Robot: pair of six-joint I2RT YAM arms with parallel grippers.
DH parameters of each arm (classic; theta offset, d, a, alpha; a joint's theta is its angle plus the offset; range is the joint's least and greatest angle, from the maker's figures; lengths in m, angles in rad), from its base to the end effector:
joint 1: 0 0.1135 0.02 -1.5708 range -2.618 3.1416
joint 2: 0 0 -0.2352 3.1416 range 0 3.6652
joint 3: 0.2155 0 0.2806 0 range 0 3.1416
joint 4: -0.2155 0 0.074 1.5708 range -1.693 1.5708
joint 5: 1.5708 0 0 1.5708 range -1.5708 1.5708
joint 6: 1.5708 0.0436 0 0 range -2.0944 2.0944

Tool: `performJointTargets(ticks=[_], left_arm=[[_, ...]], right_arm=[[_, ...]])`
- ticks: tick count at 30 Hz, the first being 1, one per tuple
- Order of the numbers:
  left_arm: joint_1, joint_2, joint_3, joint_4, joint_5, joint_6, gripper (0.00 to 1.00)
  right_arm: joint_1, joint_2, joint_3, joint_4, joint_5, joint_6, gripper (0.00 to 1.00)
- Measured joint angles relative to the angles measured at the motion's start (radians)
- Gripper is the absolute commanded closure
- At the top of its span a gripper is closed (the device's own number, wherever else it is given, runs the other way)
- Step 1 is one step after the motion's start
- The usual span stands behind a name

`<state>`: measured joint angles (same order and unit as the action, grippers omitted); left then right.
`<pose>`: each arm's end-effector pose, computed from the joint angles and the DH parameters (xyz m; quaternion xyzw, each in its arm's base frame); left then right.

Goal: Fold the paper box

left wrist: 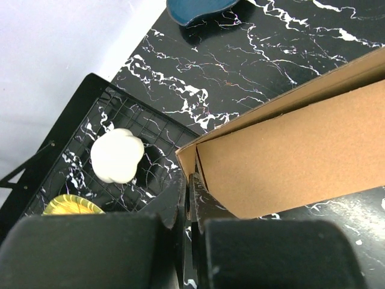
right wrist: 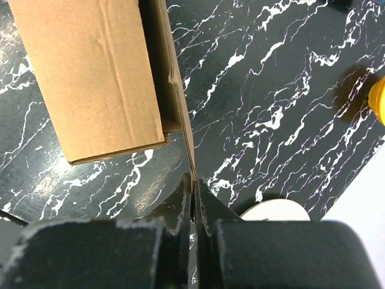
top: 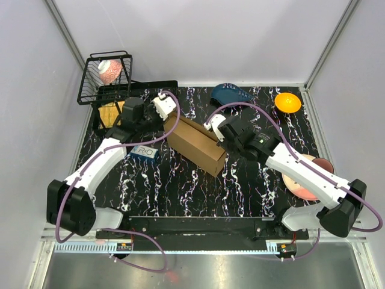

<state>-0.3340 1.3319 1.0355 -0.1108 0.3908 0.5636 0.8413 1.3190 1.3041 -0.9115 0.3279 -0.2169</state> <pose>0.3243 -0.1301 0.2741 0.4517 0.6921 -0.0994 0.5541 0.2142 0.2185 0.3050 -0.4277 0.8339 -0.0514 0.3449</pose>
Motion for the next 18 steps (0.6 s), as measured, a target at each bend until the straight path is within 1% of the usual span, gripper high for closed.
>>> performJointTargets(ticks=[4,10,18], left_arm=[[-0.032,-0.031,-0.011,-0.020,-0.081,-0.073,1.00],[-0.121,-0.096,-0.076,-0.040,-0.240,-0.152,1.00],[-0.183,-0.100,-0.056,-0.095,-0.375,-0.263,1.00]], right_arm=[[-0.002,0.009,0.027,-0.023,-0.003,0.046,1.00],[-0.014,0.009,0.033,-0.060,-0.003,0.113,1.00],[-0.058,0.050,0.082,-0.089,-0.025,0.246,1.00]])
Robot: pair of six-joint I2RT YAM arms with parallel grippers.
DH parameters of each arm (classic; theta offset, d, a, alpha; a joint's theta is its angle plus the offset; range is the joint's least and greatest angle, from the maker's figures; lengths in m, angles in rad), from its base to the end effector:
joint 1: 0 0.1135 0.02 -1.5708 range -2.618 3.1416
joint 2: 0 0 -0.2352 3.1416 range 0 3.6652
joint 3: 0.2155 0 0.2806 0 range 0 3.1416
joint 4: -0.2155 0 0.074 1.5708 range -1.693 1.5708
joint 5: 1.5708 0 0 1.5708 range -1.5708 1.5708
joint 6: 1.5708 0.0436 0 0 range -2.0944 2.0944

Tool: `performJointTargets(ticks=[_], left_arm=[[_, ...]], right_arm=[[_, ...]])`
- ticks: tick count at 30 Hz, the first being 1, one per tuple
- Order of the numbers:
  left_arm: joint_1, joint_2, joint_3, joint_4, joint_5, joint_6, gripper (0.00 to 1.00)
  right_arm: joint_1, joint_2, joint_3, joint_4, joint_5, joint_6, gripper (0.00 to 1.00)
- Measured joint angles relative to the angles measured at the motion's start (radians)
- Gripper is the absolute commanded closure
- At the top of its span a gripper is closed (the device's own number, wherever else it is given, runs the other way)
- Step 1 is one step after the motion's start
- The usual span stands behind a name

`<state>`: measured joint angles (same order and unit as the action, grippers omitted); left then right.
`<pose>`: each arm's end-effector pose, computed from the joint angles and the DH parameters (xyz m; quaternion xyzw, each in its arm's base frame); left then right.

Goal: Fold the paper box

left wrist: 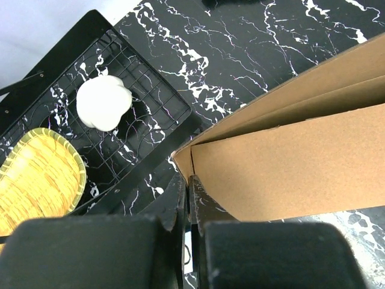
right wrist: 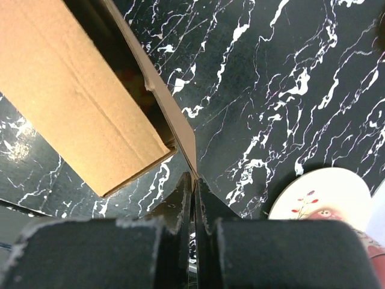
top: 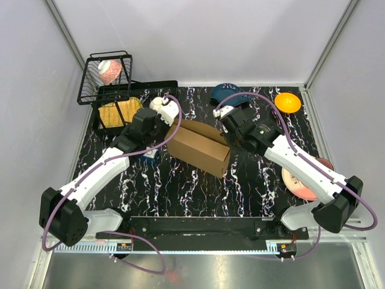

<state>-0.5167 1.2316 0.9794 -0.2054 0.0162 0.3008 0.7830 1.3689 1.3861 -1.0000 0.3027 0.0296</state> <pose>0.2845 -0.1625 0.2731 0.3414 0.7774 -0.0638 0.5245 0.2289 0.2095 0.3124 -0.3074 0.8959 -0.0193 0.3202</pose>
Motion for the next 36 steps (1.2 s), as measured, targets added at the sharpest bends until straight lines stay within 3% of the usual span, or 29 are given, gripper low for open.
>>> performJointTargets(ticks=[20,36], left_arm=[[-0.174,-0.071,0.002,-0.138,-0.225,-0.261,1.00],[-0.200,-0.024,0.066,-0.221,-0.287,-0.481,1.00]], right_arm=[[-0.156,0.037,0.059,-0.034,-0.092,0.322,1.00],[-0.211,0.008,-0.034,0.128,-0.064,0.459,1.00]])
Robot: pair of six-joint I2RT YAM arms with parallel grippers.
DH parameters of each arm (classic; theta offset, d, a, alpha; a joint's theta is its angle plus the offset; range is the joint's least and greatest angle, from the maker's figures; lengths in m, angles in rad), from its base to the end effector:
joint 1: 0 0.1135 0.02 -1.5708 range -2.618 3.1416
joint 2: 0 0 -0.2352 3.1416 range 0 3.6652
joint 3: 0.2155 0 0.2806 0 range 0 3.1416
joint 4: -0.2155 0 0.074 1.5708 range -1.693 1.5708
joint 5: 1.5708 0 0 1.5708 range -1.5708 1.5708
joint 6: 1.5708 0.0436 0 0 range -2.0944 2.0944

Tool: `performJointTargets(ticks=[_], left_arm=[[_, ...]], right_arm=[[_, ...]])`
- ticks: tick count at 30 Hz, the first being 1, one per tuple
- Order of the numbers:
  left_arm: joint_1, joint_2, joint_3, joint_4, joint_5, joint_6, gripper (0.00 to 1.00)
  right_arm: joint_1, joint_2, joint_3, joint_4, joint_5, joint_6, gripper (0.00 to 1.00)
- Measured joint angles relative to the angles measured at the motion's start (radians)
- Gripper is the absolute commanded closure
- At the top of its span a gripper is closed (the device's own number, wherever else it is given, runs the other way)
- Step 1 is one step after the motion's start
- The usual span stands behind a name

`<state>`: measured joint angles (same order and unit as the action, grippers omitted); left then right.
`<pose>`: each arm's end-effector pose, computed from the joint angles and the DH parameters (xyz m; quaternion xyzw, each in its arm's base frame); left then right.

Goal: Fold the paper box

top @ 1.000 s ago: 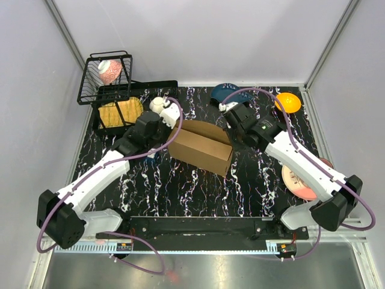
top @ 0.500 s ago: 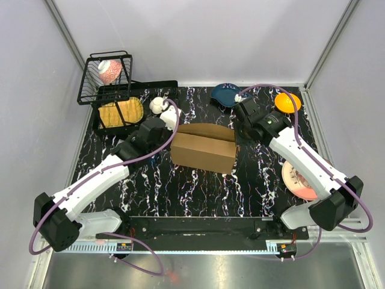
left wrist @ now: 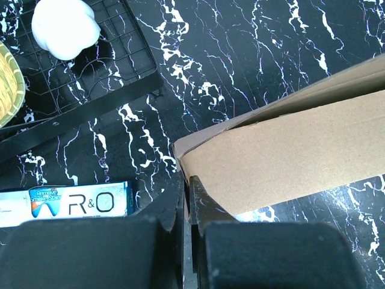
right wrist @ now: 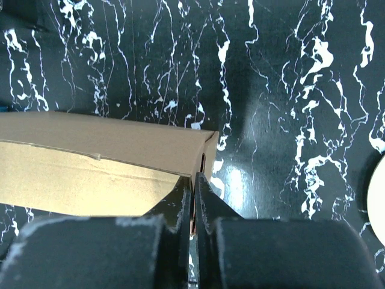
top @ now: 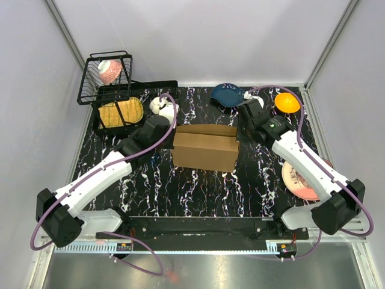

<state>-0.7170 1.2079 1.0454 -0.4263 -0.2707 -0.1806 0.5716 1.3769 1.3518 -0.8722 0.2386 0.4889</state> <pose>0.2437 -0.1970 0.2838 0.1702 0.8594 -0.0955 0.4726 0.2771 0.1660 0.3064 0.0006 0.9379 0.0690 0.3398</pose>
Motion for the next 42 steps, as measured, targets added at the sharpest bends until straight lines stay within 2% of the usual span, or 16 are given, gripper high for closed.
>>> performJointTargets(ticks=[15,22,30,32,42], left_arm=[[-0.013,0.052,0.056,-0.038,-0.018,-0.062,1.00],[-0.026,0.063,0.088,-0.090,-0.032,-0.068,0.93],[-0.028,0.070,0.098,-0.108,-0.031,-0.067,0.94],[-0.024,0.070,0.098,-0.109,-0.027,-0.066,0.98],[0.095,0.057,0.120,-0.144,0.169,-0.060,1.00]], right_arm=[[0.000,-0.116,-0.223,0.274,0.094,-0.023,1.00],[0.000,-0.117,-0.234,0.299,0.103,-0.042,1.00],[0.000,-0.115,-0.234,0.302,0.101,-0.052,1.00],[0.000,-0.115,-0.234,0.303,0.101,-0.057,1.00],[0.000,-0.113,-0.257,0.362,0.083,-0.092,1.00]])
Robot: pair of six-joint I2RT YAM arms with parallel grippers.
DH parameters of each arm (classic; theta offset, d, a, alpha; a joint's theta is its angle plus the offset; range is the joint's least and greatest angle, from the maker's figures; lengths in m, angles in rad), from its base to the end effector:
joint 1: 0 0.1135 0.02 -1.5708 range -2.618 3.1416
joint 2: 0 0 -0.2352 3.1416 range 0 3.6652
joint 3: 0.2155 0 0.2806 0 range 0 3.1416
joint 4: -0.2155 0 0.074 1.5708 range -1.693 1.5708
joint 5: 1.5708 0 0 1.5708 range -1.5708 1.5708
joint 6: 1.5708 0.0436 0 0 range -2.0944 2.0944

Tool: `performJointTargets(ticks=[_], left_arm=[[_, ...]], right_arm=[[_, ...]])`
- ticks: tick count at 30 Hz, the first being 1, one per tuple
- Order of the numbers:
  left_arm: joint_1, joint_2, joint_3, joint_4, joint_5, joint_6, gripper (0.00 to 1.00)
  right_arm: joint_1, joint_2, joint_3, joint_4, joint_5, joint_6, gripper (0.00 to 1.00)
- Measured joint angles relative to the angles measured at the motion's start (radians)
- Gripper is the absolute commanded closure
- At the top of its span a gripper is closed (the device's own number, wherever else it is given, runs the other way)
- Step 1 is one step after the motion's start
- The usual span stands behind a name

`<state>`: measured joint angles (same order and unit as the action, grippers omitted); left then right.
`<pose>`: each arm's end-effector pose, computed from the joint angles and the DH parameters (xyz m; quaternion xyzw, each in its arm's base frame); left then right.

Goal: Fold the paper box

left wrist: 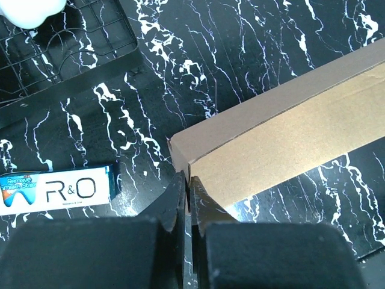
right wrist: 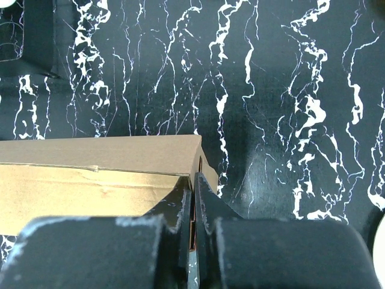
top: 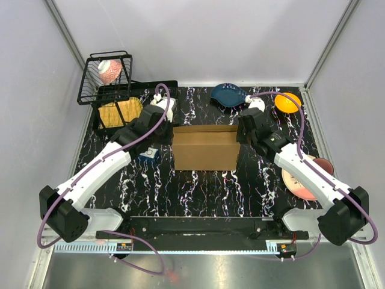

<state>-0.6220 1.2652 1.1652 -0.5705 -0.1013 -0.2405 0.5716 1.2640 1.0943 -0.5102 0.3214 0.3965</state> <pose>0.2626 -0.1828 0.2972 0.1489 0.8871 -0.1402 0.4138 0.2757 0.1610 0.2780 -0.0092 0.8934 0.0701 0.4436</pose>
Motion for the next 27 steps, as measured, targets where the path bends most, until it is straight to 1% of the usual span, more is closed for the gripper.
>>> performJointTargets(ticks=[8,16,27], left_arm=[[0.045,0.007,0.042,-0.069,0.108,-0.007,1.00],[0.087,0.044,0.120,-0.146,0.192,-0.024,1.00],[0.135,0.073,0.192,-0.150,0.253,-0.055,1.00]], right_arm=[[0.000,-0.003,-0.025,0.048,0.000,-0.035,1.00],[0.000,-0.030,-0.063,0.089,0.000,-0.057,1.00],[0.000,-0.060,-0.115,0.154,-0.001,-0.060,1.00]])
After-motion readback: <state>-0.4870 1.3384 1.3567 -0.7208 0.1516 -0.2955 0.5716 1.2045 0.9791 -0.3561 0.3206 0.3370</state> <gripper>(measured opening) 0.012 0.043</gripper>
